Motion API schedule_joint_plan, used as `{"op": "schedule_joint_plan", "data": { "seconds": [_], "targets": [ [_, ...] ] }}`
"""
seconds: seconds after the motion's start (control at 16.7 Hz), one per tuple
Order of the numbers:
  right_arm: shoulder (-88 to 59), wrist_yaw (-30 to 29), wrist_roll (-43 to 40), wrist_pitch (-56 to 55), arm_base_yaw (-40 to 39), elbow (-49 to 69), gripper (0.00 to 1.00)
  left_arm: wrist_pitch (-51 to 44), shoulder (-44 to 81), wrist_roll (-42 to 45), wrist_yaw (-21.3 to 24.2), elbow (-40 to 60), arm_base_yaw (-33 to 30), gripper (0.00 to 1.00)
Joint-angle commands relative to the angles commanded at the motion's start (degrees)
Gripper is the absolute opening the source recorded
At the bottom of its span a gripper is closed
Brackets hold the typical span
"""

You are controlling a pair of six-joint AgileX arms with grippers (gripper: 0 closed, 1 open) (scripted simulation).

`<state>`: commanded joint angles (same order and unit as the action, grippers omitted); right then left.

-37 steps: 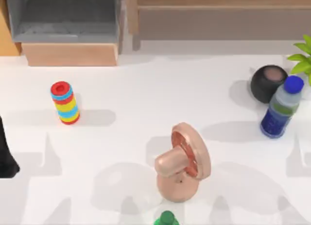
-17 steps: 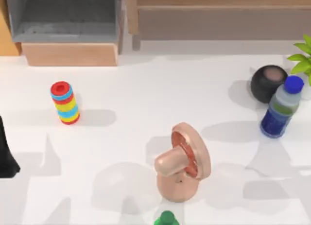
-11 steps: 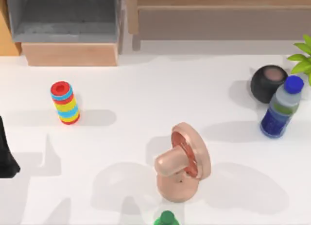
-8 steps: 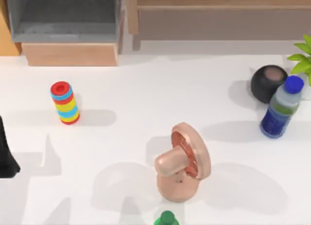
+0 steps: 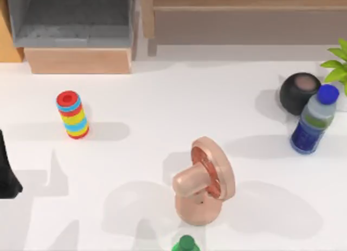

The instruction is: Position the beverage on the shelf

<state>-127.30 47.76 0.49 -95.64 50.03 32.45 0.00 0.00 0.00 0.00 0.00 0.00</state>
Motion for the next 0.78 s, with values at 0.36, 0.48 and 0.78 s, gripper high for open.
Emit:
{"op": "schedule_joint_plan", "data": {
  "seconds": [0.36,0.48,0.78],
  "targets": [
    [-2.9,-7.4,-0.2,8.0,-7.2,11.2,1.00,0.0,0.0,0.0,0.0,0.0,0.0,1.00],
    [-3.6,-9.4,-0.2,10.1,-9.2,13.7,1.00,0.0,0.0,0.0,0.0,0.0,0.0,1.00],
    [-3.7,-9.7,-0.2,10.4,-9.5,14.0,0.92,0.0,0.0,0.0,0.0,0.0,0.0,1.00]
  ]
}}
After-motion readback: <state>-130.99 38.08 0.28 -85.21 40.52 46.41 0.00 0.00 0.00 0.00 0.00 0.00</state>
